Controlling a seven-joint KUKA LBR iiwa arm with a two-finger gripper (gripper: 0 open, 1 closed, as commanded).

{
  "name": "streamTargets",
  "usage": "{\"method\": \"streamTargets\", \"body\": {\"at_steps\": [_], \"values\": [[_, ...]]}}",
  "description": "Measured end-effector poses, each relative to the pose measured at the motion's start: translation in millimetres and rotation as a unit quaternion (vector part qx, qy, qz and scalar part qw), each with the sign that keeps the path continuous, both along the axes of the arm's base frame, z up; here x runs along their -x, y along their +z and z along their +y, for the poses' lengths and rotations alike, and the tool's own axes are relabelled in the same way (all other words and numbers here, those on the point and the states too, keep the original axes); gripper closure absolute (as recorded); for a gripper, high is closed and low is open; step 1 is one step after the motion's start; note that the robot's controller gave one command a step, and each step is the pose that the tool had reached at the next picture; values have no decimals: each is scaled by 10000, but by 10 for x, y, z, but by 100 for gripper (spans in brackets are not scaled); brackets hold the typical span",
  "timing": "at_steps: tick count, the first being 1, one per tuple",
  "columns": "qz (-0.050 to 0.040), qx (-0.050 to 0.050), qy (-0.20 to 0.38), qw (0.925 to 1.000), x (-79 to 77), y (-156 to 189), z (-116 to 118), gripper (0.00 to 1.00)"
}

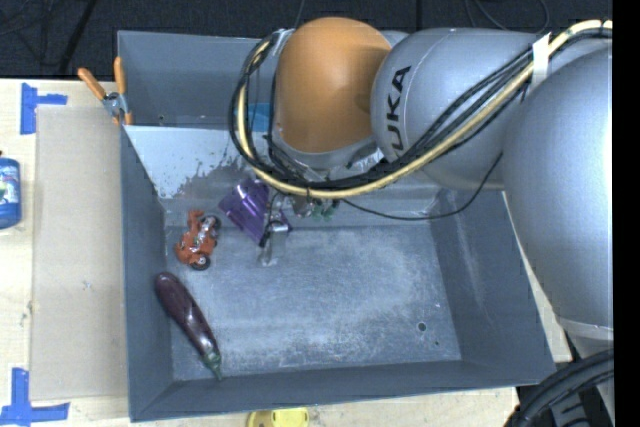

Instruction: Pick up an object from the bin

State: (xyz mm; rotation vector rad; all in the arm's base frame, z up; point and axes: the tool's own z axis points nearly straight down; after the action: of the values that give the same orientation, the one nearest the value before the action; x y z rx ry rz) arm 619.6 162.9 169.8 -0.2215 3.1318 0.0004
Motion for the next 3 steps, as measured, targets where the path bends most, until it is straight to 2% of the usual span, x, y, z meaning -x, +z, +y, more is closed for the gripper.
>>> {"method": "streamTargets", "body": {"at_steps": [1, 2, 3], "values": [[1, -6, 326, 9995, 97, -105, 665, 0], [7, -1, -987, 9951, -11, -391, 758, 0], [-84, -37, 689, 9976, -76, -859, 830, 0]]}}
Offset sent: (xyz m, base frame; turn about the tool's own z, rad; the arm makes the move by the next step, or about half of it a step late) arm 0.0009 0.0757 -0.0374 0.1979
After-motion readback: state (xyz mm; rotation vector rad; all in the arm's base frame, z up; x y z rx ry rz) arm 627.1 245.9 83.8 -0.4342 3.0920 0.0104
